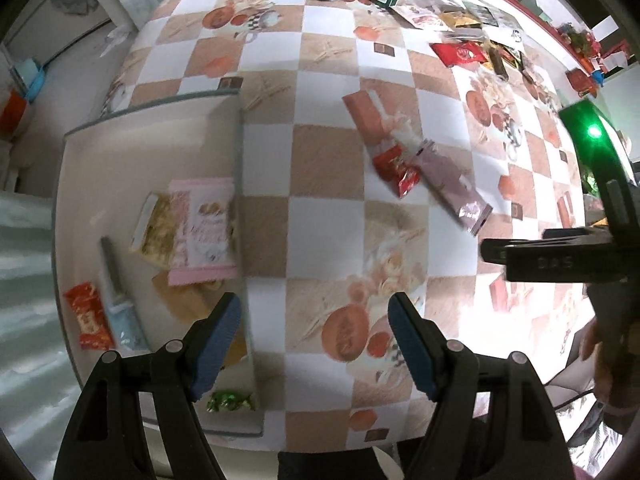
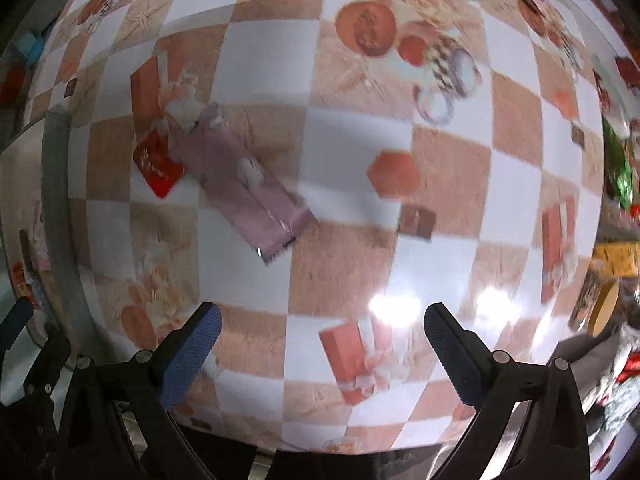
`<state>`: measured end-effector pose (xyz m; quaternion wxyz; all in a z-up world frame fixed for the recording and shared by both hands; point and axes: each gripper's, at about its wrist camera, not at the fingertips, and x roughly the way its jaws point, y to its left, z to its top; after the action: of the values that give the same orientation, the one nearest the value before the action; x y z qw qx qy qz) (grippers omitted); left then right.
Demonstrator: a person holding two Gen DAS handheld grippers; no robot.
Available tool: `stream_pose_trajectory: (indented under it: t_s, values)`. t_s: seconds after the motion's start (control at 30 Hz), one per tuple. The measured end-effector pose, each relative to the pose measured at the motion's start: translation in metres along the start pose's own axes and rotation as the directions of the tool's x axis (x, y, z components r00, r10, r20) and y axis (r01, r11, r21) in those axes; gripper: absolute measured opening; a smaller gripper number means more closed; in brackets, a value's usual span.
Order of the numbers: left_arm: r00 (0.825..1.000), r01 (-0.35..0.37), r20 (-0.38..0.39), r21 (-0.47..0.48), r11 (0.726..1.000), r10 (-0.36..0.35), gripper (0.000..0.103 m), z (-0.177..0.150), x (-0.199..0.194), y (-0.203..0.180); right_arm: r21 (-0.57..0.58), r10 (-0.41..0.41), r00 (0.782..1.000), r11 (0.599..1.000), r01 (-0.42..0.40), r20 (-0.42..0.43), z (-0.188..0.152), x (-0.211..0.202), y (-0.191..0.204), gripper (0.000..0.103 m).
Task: Organize snacks
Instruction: 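Move both tools from the tray toward the mauve bar and small red candy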
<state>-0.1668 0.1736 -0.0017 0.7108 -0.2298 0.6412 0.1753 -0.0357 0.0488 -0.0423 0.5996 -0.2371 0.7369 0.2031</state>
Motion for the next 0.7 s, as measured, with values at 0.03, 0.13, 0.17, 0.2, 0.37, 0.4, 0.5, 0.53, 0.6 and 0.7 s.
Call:
stream_pose_trajectory:
  t_s: [0.03, 0.13, 0.17, 0.2, 0.37, 0.4, 0.5, 0.53, 0.6, 0.7]
  values:
    - [1.0, -0.001, -0.002, -0.001, 1.0, 0.001, 0.079, 0.002, 0.001, -0.001, -0.012, -0.002, 1.0, 1.0, 0.002, 0.003, 0.004, 0.001, 0.005, 0.102]
    - [1.0, 0.002, -0.022, -0.021, 1.0, -0.003, 0.079, 0.011, 0.007, -0.007, -0.068, -0.019, 1.0, 0.997, 0.02, 0.018, 0.02, 0.006, 0.016, 0.102]
    - [1.0, 0.008, -0.028, -0.033, 0.999, -0.009, 0.079, 0.013, 0.009, -0.007, -0.084, -0.025, 0.999, 0.996, 0.026, 0.023, 0.024, 0.007, 0.019, 0.102]
    - [0.999, 0.012, -0.037, -0.049, 0.999, -0.014, 0.079, 0.015, 0.012, -0.008, -0.103, -0.033, 0.999, 0.994, 0.036, 0.027, 0.029, 0.009, 0.022, 0.102]
    - [0.999, -0.002, -0.05, -0.068, 0.998, -0.002, 0.079, 0.024, 0.022, -0.016, -0.185, -0.082, 0.995, 0.978, 0.092, 0.06, 0.054, 0.015, 0.036, 0.102]
    - [0.999, -0.007, -0.051, -0.069, 0.998, 0.003, 0.079, 0.026, 0.024, -0.018, -0.194, -0.088, 0.994, 0.976, 0.1, 0.067, 0.058, 0.016, 0.037, 0.102]
    - [0.999, -0.014, -0.05, -0.076, 0.997, 0.01, 0.079, 0.032, 0.029, -0.024, -0.199, -0.087, 0.993, 0.975, 0.102, 0.08, 0.063, 0.024, 0.032, 0.102]
    - [0.999, -0.016, -0.052, -0.08, 0.997, 0.012, 0.079, 0.035, 0.032, -0.026, -0.191, -0.069, 0.994, 0.978, 0.084, 0.084, 0.068, 0.023, 0.029, 0.102]
    - [0.998, -0.023, -0.054, -0.086, 0.996, 0.019, 0.079, 0.04, 0.036, -0.03, -0.164, -0.047, 0.995, 0.985, 0.061, 0.087, 0.079, 0.021, 0.019, 0.102]
    - [0.998, -0.023, -0.054, -0.105, 0.994, 0.017, 0.079, 0.053, 0.043, -0.038, -0.096, -0.024, 0.995, 0.995, 0.033, 0.095, 0.089, 0.017, 0.0, 0.102]
